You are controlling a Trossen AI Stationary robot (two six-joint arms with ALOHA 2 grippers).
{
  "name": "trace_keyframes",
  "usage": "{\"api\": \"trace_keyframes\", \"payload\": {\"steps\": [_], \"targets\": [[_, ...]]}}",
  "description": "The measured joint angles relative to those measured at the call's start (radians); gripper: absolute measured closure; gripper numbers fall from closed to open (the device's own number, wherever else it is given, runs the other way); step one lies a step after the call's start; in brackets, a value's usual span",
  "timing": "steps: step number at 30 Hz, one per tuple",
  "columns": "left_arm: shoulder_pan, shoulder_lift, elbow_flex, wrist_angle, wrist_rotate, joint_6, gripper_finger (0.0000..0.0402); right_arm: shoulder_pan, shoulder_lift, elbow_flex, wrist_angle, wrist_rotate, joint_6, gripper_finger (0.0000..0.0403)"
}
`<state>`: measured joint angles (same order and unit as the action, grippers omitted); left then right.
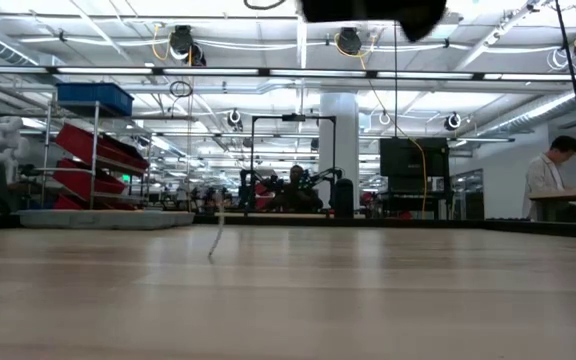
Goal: Coil cords
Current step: Uncoil the white wire from the spool
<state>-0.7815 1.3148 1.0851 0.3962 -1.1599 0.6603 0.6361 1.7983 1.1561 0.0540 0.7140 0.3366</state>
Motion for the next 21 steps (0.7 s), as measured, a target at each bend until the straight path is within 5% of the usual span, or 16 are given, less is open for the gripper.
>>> {"api": "trace_keyframes", "payload": {"steps": [9,21], "targets": [[0.019,0.0,0.0,-0.098,0.059,-0.094,0.04,0.084,-0.105,0.0,-0.067,0.12,-0.036,0.0265],[0.093,0.003,0.0,-0.198,0.244,-0.232,0.04,0.047,-0.02,0.0,0.368,0.306,-0.335,0.0208]]}}
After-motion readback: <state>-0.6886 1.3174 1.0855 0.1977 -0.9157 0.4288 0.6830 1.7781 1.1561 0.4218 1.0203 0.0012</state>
